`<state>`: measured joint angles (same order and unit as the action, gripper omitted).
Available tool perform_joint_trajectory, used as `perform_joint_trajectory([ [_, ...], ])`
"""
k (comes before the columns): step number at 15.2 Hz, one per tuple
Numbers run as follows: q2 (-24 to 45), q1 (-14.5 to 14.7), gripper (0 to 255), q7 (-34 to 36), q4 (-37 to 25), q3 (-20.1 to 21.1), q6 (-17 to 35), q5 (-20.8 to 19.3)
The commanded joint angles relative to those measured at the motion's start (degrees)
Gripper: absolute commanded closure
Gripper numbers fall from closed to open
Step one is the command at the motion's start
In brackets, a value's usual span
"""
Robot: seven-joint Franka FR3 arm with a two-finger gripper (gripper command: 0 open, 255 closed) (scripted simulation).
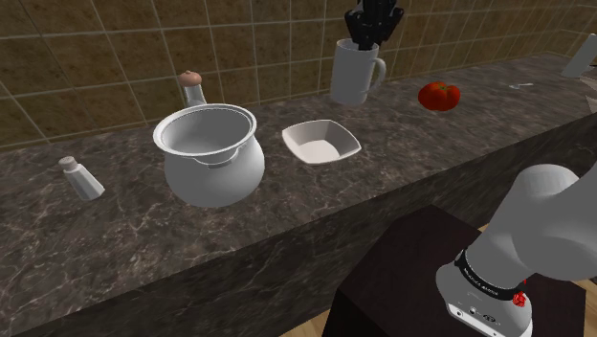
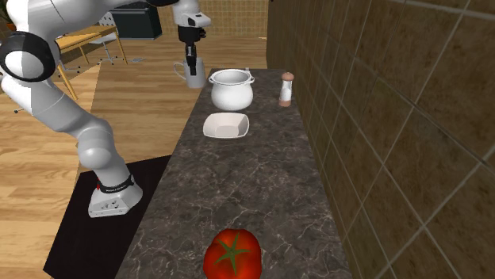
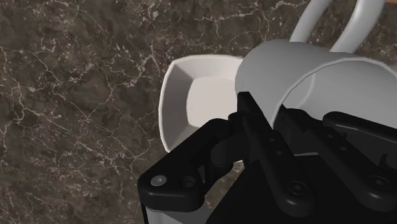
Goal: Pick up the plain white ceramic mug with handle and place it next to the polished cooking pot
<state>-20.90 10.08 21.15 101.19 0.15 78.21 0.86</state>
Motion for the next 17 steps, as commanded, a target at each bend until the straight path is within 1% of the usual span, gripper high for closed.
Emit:
perform_joint_trajectory([
  [1, -0.1, 0.9, 255, 3.0, 0.1, 2.0, 0.0, 0.8],
  [5, 0.0, 2.7, 255, 8.8, -0.1, 6.0, 0.1, 2.5],
  [6, 0.4, 3.4, 255, 11.3, -0.5, 7.7, 0.2, 3.2],
  [17, -2.8, 3.6, 255, 10.8, 11.1, 7.8, 8.7, 3.5],
])
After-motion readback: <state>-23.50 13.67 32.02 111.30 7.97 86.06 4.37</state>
